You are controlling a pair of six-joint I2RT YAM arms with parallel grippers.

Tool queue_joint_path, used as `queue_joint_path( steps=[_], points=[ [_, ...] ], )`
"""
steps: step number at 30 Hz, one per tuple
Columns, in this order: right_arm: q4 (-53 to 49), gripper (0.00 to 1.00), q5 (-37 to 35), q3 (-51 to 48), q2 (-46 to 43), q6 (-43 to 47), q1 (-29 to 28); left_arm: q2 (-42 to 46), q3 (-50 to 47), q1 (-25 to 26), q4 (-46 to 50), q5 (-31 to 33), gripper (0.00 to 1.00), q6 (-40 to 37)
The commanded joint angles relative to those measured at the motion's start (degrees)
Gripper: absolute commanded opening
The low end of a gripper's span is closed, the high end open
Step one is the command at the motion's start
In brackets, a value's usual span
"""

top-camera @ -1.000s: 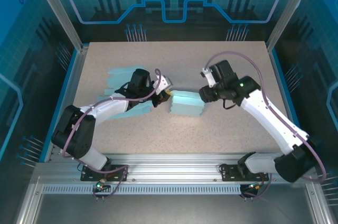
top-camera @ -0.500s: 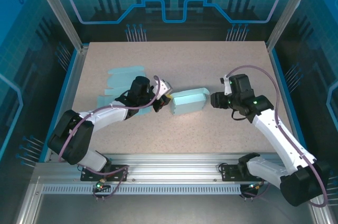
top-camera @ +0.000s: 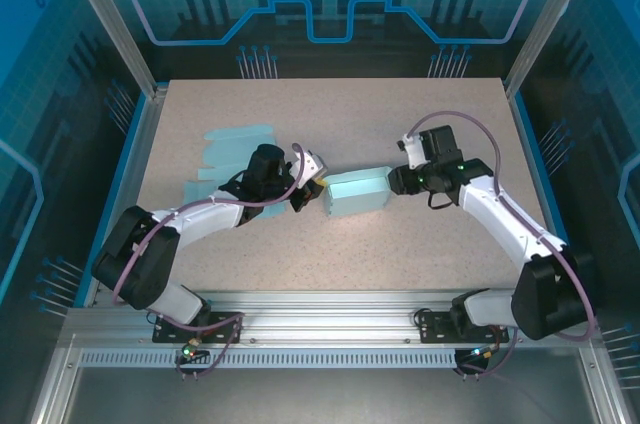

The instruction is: Fold the paper box

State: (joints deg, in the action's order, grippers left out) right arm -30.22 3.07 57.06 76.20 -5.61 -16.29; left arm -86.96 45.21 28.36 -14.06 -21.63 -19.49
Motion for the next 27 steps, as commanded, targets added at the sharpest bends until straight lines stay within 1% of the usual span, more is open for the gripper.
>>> queue_joint_path(
  steps=[1,5,10,21,23,27],
  points=[
    [2.15,0.46,0.12,3.11,2.3,2.26,1.11,-0.77,1.26,0.39,1.34,0.45,0.0,-1.39],
    [2.79,0.43,3.57,4.79,4.93,2.66,1.26,-0.69,1.35,0.4,1.62,0.84,0.0,-1.57],
    [2.53,0.38,4.49,5.7,5.97,2.68,1.25,-0.7,1.41,0.44,1.5,1.36,0.0,-1.52],
    [2.53,0.32,5.37,5.66,7.2,2.46,1.26,-1.37,1.86,0.39,1.34,1.22,0.0,-1.52],
    [2.62,0.3,5.84,5.78,7.38,2.32,1.11,-1.47,1.87,0.38,1.37,1.24,0.0,-1.59],
    [2.2,0.19,6.51,6.2,7.33,1.92,0.99,-1.56,1.85,0.46,1.26,1.68,0.0,-1.37]
  ],
)
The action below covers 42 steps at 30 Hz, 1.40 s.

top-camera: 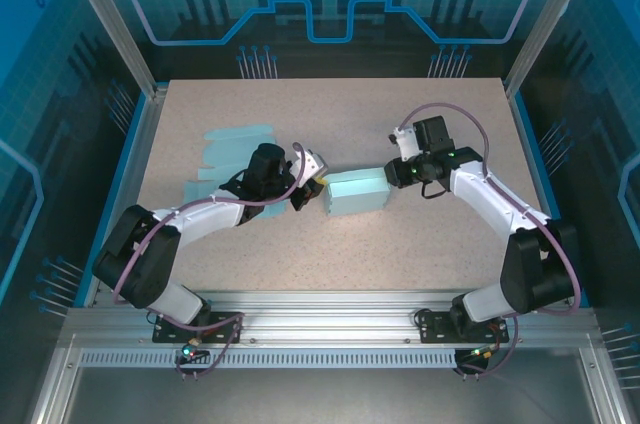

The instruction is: Fold the paper box

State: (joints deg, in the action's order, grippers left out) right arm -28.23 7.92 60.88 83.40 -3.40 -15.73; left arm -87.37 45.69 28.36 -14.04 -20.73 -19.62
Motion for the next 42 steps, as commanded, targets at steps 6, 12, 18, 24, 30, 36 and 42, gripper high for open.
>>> queue_joint_path(
  steps=[6,12,18,24,30,36,42],
  points=[
    [-1.03,0.15,-0.17,3.35,-0.55,-4.13,-1.36,-1.19,1.12,0.39,0.11,2.54,0.0,0.19],
    [-0.41,0.05,-5.39,2.43,-0.7,-8.93,-5.15,-1.48,0.76,1.55,-1.91,6.88,0.0,3.07],
    [-0.81,0.14,-10.02,2.13,-0.04,-9.69,-7.99,-2.73,0.62,2.57,-2.9,7.89,0.0,3.61],
    [-1.21,0.15,-11.59,2.31,-0.16,-9.17,-8.17,-2.83,0.0,2.55,-4.32,8.02,0.0,3.7],
    [-1.5,0.18,-12.32,2.16,0.69,-8.91,-8.11,-2.85,-0.09,2.63,-4.71,8.17,0.0,3.64],
    [-1.37,0.17,-12.65,1.87,0.72,-8.74,-8.19,-2.9,-0.37,2.65,-4.95,8.57,0.0,3.62],
    [-1.17,0.0,-12.76,1.7,0.76,-8.73,-8.5,-3.07,-0.45,2.63,-5.25,8.76,0.0,4.5]
  ],
)
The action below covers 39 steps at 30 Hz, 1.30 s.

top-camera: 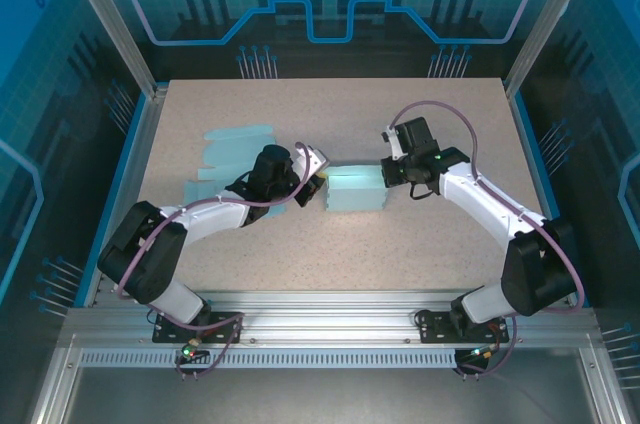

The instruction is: Fold the paper box

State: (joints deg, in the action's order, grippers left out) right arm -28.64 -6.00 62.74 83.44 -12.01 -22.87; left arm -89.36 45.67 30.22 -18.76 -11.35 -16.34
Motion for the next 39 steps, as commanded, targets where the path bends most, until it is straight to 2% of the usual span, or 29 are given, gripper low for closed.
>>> queue_joint_path(
  steps=[1,3,7,10,15,20,26,29,33,39],
  points=[
    [-0.51,0.0,0.64,-0.31,0.53,-0.03,-1.79,-1.15,-0.4,0.7,-0.48,-0.64,0.0,1.69],
    [-0.27,0.0,-0.55,-0.45,0.03,0.25,-2.62,-1.02,-0.11,0.74,0.03,-0.99,0.06,2.54],
    [-0.9,0.0,-3.4,-0.07,-0.25,1.29,-3.65,0.08,0.52,0.73,1.6,-1.28,0.28,3.92],
    [-0.93,0.0,-4.91,0.02,-0.7,2.75,-4.34,1.27,1.77,0.7,4.71,-0.48,0.36,4.18],
    [-1.15,0.0,-5.72,0.75,-1.09,4.53,-4.72,3.01,4.24,0.71,11.15,2.37,0.41,3.37],
    [-1.48,0.0,-5.83,1.58,-0.1,5.75,-5.0,4.66,7.63,0.33,18.65,2.31,0.51,2.66],
    [-1.5,0.0,-5.97,2.1,0.39,6.37,-5.38,4.15,15.65,-0.52,31.88,4.82,0.52,2.96],
    [-1.59,0.0,-6.0,2.38,0.49,6.55,-5.48,3.47,18.53,-1.14,36.65,4.39,0.48,1.17],
    [-2.12,0.0,-6.05,2.82,0.81,6.76,-5.72,1.38,22.34,-2.78,42.91,1.43,0.41,-0.82],
    [-2.21,0.0,-6.26,2.91,0.85,6.65,-5.86,0.55,25.27,-3.06,47.43,-4.96,0.41,0.04]
  ],
)
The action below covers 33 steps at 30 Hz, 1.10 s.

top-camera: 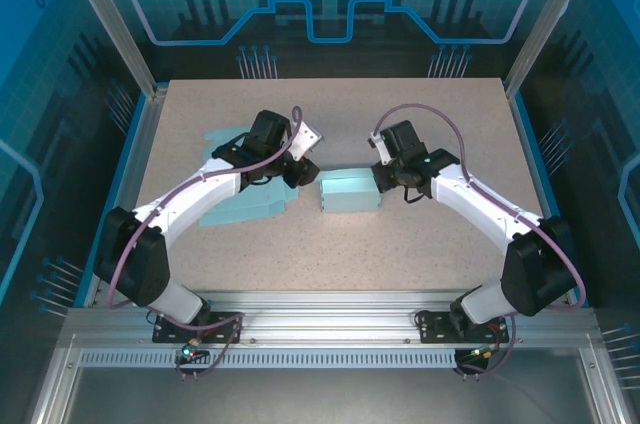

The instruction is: Fold the paper box

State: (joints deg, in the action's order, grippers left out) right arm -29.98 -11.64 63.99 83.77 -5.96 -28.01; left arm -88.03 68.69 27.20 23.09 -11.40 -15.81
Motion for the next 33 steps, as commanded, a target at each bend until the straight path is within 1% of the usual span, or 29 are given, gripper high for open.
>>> queue_joint_path(
  steps=[1,5,8,16,21,23,25,28,31,33],
  points=[
    [-0.87,0.0,-0.67,1.67,0.52,0.59,-0.71,-1.04,2.61,-0.1,6.11,-5.55,0.41,-0.15],
    [-1.17,0.0,-0.69,1.84,0.52,0.35,-0.89,-3.02,4.21,-0.1,8.24,-3.29,0.4,1.51],
    [-1.22,0.0,-0.91,1.84,0.36,0.34,-0.9,-5.12,5.33,0.03,9.46,-2.03,0.37,3.09],
    [-1.15,0.0,-0.84,1.58,0.08,0.24,-1.06,-7.41,5.77,1.54,8.13,0.58,0.36,4.83],
    [-1.1,0.0,-0.82,1.58,0.31,0.0,-1.08,-7.4,5.58,1.83,6.73,0.95,0.27,5.57],
    [-0.96,0.0,-0.84,1.67,0.26,-0.17,-1.1,-7.42,5.74,1.97,6.53,1.03,0.15,5.92],
    [-0.98,0.0,-0.84,1.58,0.34,-0.61,-1.17,-7.42,5.96,1.97,6.57,1.2,0.08,6.85],
    [-0.7,0.0,-1.23,1.28,0.28,-2.26,-1.64,-7.42,6.38,1.99,6.6,1.33,0.05,9.75],
    [-0.18,0.0,-2.73,0.83,0.26,-4.7,-2.63,-7.33,6.53,2.47,6.45,1.29,0.04,14.35],
    [0.05,0.0,-4.43,0.62,0.27,-6.5,-3.48,-7.09,5.76,2.82,5.51,1.39,0.01,17.9]
  ],
)
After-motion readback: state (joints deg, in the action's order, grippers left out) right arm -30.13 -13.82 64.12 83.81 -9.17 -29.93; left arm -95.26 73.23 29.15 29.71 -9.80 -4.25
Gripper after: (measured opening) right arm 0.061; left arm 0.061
